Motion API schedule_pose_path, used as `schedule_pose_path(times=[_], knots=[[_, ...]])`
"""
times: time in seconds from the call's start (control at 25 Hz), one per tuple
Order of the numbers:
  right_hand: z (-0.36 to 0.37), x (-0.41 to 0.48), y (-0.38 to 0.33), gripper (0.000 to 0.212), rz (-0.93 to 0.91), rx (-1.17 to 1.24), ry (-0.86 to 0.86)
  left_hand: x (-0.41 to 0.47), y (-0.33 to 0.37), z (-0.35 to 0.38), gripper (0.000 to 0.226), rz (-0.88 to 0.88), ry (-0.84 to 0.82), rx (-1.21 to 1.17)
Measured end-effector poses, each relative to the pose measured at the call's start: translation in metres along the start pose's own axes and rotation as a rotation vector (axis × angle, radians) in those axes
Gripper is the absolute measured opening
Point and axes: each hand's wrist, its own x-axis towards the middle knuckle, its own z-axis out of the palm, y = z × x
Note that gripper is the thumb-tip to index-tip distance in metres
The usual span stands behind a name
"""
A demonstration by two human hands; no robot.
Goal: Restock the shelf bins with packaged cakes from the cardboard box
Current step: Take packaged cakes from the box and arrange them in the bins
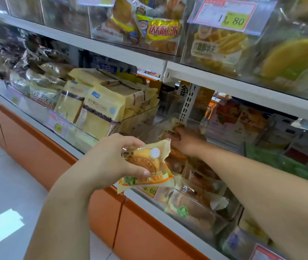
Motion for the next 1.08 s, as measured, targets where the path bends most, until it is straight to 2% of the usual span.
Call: schedule_pose_path(times=[0.08,0.12,0.2,0.24,0.32,0.4,0.52,0.56,0.64,0.72,0.84,0.92,0.96,1.08], knots=[[-0.027,-0.019,-0.003,0.069,-0.016,0.089,0.070,0.001,0.007,0.000,0.044,0.033,-0.001,0.004],[-0.042,-0.030,-0.001,0.066,-0.044,0.221,0.088,0.002,0.011,0.001,0.044,0.047,0.000,0.017],[-0.074,-0.067,0.001,0.062,-0.162,0.572,-0.063,0.004,0.018,0.005,0.045,0.065,0.024,0.051],[-0.086,-0.086,0.000,0.061,-0.229,0.638,-0.164,0.006,0.021,0.008,0.048,0.083,0.042,0.073],[-0.099,-0.113,-0.005,0.059,-0.339,0.516,-0.281,0.012,0.030,0.020,0.058,0.141,0.087,0.112],[-0.096,-0.116,0.003,0.056,-0.374,0.378,-0.235,0.018,0.040,0.033,0.068,0.214,0.147,0.076],[-0.092,-0.090,0.037,0.046,-0.146,0.447,-0.005,0.027,0.039,0.047,0.087,0.288,0.306,0.021],[-0.094,-0.081,0.052,0.046,-0.030,0.483,0.076,0.031,0.034,0.049,0.091,0.258,0.349,0.071],[-0.094,-0.061,0.086,0.053,0.149,0.383,0.150,0.036,0.018,0.052,0.094,0.148,0.371,0.178],[-0.091,-0.047,0.106,0.055,0.206,0.181,0.083,0.038,0.005,0.057,0.095,0.061,0.303,0.186],[-0.082,-0.034,0.110,0.032,0.177,0.024,-0.042,0.039,-0.005,0.067,0.100,0.033,0.196,0.166],[-0.078,-0.030,0.107,0.017,0.179,-0.068,-0.082,0.040,-0.010,0.071,0.103,0.039,0.186,0.169],[-0.077,-0.029,0.106,0.013,0.184,-0.080,-0.102,0.041,-0.011,0.072,0.104,0.039,0.189,0.165],[-0.081,-0.028,0.105,0.020,0.196,-0.027,-0.106,0.041,-0.012,0.072,0.105,0.039,0.194,0.158]])
